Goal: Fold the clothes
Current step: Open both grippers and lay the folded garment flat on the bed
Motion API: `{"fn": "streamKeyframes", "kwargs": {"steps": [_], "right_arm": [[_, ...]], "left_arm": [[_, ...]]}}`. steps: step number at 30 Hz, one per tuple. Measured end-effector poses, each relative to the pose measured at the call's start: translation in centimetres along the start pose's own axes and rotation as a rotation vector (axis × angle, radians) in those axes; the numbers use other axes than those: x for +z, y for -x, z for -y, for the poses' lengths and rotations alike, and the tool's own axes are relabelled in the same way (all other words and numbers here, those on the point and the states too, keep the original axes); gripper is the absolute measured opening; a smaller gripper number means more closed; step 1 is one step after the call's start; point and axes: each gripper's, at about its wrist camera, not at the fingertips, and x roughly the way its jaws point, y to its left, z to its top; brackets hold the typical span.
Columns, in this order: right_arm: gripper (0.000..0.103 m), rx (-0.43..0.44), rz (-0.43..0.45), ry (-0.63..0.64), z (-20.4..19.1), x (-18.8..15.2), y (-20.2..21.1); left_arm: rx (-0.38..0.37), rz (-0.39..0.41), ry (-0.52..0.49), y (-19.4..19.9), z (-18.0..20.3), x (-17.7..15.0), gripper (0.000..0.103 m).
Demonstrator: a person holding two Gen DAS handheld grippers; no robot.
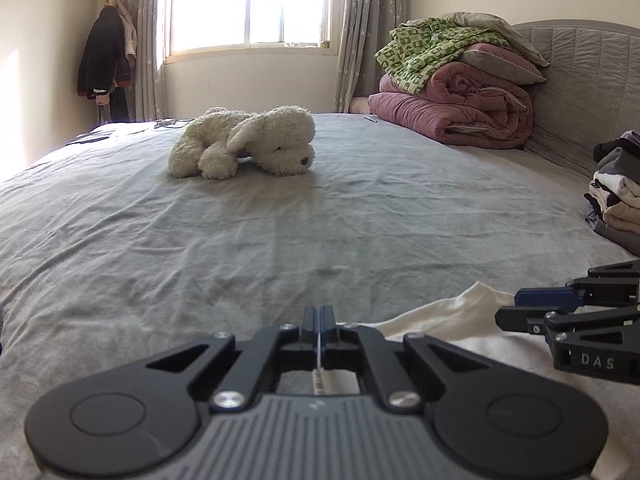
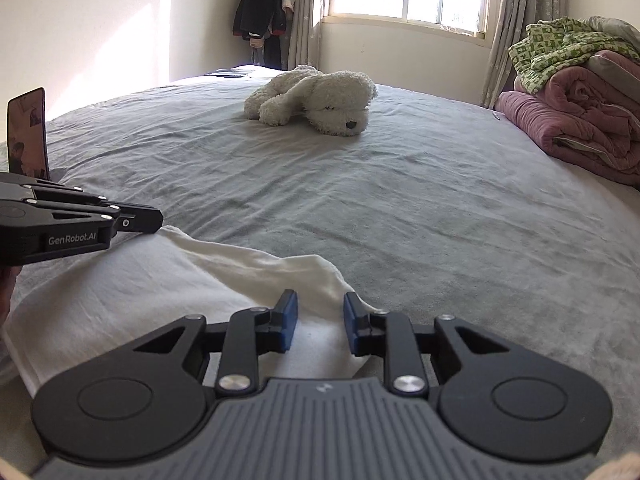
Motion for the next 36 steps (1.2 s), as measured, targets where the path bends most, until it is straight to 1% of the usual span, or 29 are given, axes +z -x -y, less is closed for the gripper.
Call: {"fn": "streamKeyframes", "kwargs": {"steps": [3, 7, 9, 11, 13, 14, 16, 18, 20, 21, 23, 25, 29, 33, 36], "right_arm": [[0.025, 0.015, -0.011, -0.02, 0.1, 0.4, -0.7], [0.025, 0.0, -0.05, -0.049, 0.9, 0.0, -1.8], [0.025, -0.003, -0.043, -0.053, 1.2, 0.2, -1.4], [0.026, 0.015, -0.023, -0.049, 1.1, 0.5, -0.4], [0.026, 0.062, -0.003, -0.041, 0.8, 0.9, 0.8], [0.026, 0.097, 0.003, -0.036, 0.5, 1.0, 1.4], [0.026, 0.151, 0.003, -0.025, -0.2, 0.8, 2.4], [0.026, 0.196, 0.001, -0.006, -1.1, 0.5, 3.3], [0.026, 0.218, -0.004, 0.028, -1.9, -0.1, 4.0], [0.026, 0.223, -0.008, 0.045, -2.2, -0.4, 4.2], [0.026, 0.233, -0.016, 0.079, -2.7, -1.1, 4.7], [0.026, 0.239, -0.031, 0.105, -2.7, -1.9, 5.1], [0.025, 0.227, -0.037, 0.165, -2.2, -3.9, 6.1], [0.025, 0.239, -0.028, 0.169, -1.1, -5.2, 7.5], [0.026, 0.259, -0.03, 0.137, -0.2, -6.0, 8.3]], "left_arm": [[-0.029, -0.002, -0.009, -0.3, 0.1, -0.3, 0.001], [-0.03, -0.053, -0.019, -2.0, 0.3, -1.6, 0.001], [-0.014, -0.065, 0.018, -2.1, -0.2, -1.4, 0.001], [-0.007, -0.053, 0.052, -1.3, -0.8, -0.8, 0.003], [-0.01, -0.02, 0.039, 0.1, -0.7, -0.5, 0.003], [-0.023, -0.004, 0.034, 0.7, -0.6, -0.5, 0.003], [-0.073, 0.026, 0.026, 2.2, -0.3, -0.7, 0.003], [-0.14, 0.035, -0.029, 3.2, 0.6, -1.4, 0.003], [-0.206, 0.039, -0.096, 4.1, 1.6, -2.2, 0.003], [-0.225, 0.029, -0.129, 4.4, 2.0, -2.7, 0.004], [-0.22, -0.011, -0.179, 4.4, 2.4, -3.8, 0.004], [-0.207, -0.024, -0.205, 4.7, 2.2, -4.5, 0.004], [-0.196, -0.022, -0.202, 5.6, 1.0, -5.2, 0.004], [-0.193, -0.02, -0.203, 6.5, 0.5, -5.8, 0.003], [-0.198, -0.018, -0.202, 7.1, 0.3, -6.2, 0.004]]}}
